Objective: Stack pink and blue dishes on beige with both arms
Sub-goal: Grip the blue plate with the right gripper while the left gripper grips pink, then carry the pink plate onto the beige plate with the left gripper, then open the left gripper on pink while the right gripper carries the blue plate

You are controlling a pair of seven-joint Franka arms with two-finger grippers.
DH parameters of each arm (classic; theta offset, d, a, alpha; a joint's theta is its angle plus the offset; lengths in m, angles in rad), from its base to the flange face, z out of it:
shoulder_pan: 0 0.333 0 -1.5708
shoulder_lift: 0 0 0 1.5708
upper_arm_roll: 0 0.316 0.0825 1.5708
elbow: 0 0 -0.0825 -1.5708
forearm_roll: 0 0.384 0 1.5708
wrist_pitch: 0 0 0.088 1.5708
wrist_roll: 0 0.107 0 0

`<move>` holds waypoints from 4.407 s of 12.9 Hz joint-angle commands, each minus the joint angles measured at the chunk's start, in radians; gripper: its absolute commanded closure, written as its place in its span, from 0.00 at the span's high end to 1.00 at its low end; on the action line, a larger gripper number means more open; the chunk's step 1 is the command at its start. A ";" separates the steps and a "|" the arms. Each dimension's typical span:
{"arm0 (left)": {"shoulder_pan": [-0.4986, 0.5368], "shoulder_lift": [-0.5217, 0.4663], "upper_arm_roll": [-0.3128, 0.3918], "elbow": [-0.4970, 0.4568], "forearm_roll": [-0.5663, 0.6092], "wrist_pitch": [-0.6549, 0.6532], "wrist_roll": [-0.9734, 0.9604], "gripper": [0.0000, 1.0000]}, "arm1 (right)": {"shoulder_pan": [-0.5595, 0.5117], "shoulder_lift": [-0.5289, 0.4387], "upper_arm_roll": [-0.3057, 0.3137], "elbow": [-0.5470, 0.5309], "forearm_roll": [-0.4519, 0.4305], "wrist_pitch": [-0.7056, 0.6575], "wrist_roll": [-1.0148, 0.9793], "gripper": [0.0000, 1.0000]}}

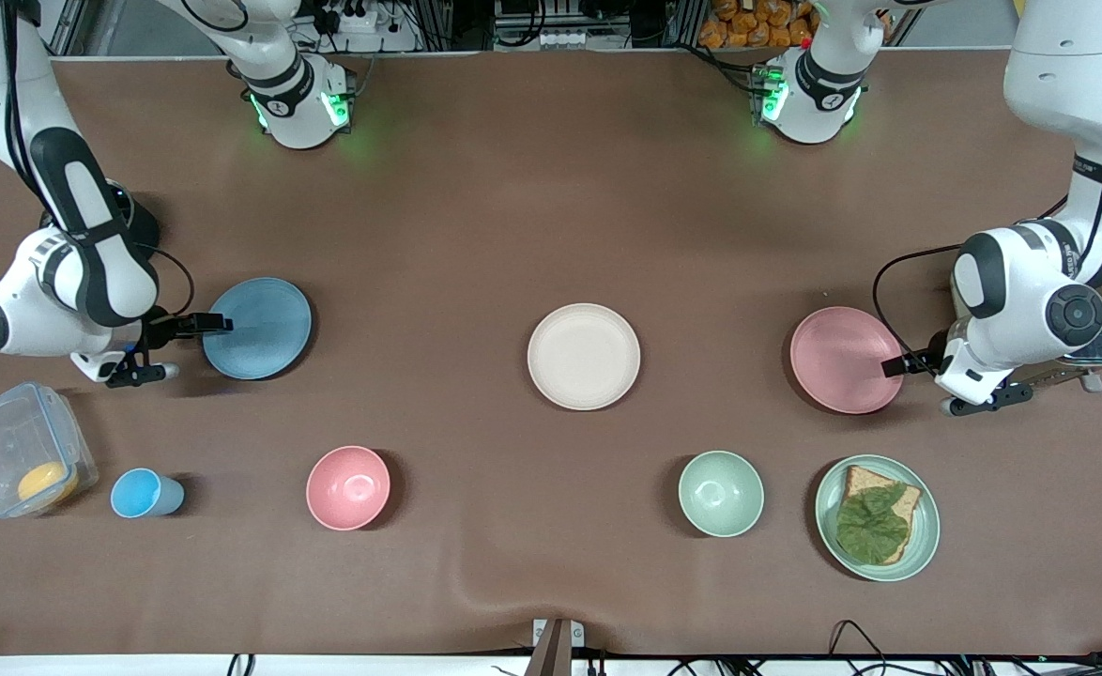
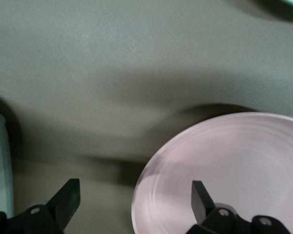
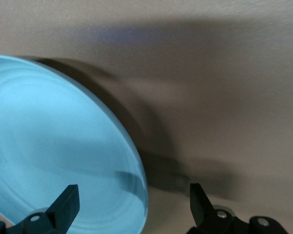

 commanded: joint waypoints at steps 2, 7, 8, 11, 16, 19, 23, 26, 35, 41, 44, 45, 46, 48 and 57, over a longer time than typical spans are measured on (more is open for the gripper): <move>0.010 0.019 -0.024 0.004 -0.045 0.011 0.003 1.00 | -0.015 0.011 0.008 0.024 0.039 -0.036 -0.055 0.29; 0.011 0.036 -0.030 0.006 -0.051 0.011 0.011 0.92 | -0.021 0.020 0.010 0.049 0.040 -0.071 -0.055 0.00; 0.011 0.041 -0.030 0.004 -0.051 0.011 0.011 0.90 | -0.021 0.020 0.010 0.057 0.040 -0.083 -0.055 0.00; 0.013 0.041 -0.030 0.006 -0.051 0.011 0.012 0.68 | -0.023 0.026 0.007 0.176 0.039 -0.253 -0.044 0.00; 0.024 0.039 -0.031 0.004 -0.066 0.011 0.014 0.32 | -0.013 0.034 0.007 0.271 0.037 -0.364 -0.024 0.00; 0.022 0.024 -0.044 0.006 -0.115 0.000 0.029 0.00 | -0.013 0.034 0.005 0.302 0.036 -0.398 -0.016 0.00; 0.019 -0.069 -0.105 0.027 -0.123 -0.093 0.052 0.00 | -0.012 0.032 0.005 0.310 0.033 -0.400 -0.015 0.00; 0.007 -0.111 -0.204 0.172 -0.125 -0.262 -0.044 0.00 | -0.010 0.034 0.005 0.317 0.033 -0.407 -0.013 0.00; -0.205 -0.010 -0.314 0.285 -0.125 -0.278 -0.270 0.00 | 0.007 0.032 0.005 0.339 0.030 -0.433 0.024 0.00; -0.271 0.060 -0.323 0.283 -0.221 -0.197 -0.272 0.00 | 0.039 0.029 0.005 0.357 0.030 -0.464 0.074 0.00; -0.314 0.093 -0.326 0.276 -0.252 -0.146 -0.272 0.00 | 0.059 0.029 0.007 0.374 0.030 -0.493 0.120 0.00; -0.327 0.100 -0.326 0.274 -0.254 -0.128 -0.273 0.00 | 0.060 0.029 0.007 0.374 0.030 -0.495 0.122 0.00; -0.340 0.116 -0.326 0.276 -0.255 -0.121 -0.273 0.00 | 0.063 0.029 0.007 0.374 0.031 -0.493 0.125 0.00; -0.348 0.134 -0.326 0.276 -0.257 -0.098 -0.278 0.00 | 0.086 0.028 0.007 0.383 0.033 -0.498 0.146 0.00; -0.366 0.174 -0.327 0.280 -0.264 -0.046 -0.295 0.00 | 0.281 0.034 0.017 0.439 0.147 -0.536 0.471 0.00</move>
